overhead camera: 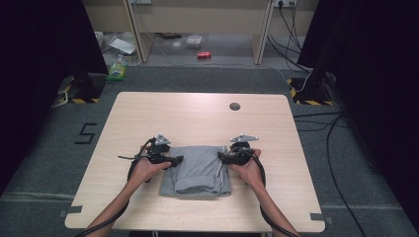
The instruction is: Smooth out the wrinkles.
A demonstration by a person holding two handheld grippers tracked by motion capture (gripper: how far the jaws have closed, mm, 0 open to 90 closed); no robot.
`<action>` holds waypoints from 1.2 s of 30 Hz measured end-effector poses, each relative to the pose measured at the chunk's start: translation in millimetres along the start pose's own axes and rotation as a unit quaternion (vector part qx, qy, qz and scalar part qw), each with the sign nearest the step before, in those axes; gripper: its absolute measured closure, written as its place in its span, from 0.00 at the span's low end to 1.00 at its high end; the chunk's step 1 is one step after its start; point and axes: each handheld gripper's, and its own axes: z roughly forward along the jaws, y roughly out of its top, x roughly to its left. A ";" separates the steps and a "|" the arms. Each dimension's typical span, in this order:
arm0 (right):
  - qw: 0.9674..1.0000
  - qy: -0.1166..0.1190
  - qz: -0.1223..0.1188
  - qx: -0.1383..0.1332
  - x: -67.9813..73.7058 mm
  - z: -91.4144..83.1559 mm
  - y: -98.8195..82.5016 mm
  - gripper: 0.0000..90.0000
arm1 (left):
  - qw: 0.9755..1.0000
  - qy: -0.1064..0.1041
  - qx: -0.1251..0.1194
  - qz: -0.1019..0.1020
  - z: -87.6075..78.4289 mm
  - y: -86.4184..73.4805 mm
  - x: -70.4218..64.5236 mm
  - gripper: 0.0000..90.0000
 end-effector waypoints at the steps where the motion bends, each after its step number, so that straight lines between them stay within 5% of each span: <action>1: 1.000 0.001 0.005 0.000 -0.2 0.0 -1.2 0.41 | 1.000 0.000 0.000 0.001 -0.3 -0.2 0.2 0.28; 19: 1.000 -0.004 -0.009 0.001 -5.1 4.4 -2.0 0.38 | 1.000 -0.001 0.004 0.006 0.8 1.5 6.4 0.26; 36: 0.998 -0.046 0.034 -0.014 -38.9 26.8 22.6 0.37 | 0.999 0.027 0.007 -0.017 39.2 40.6 25.6 0.25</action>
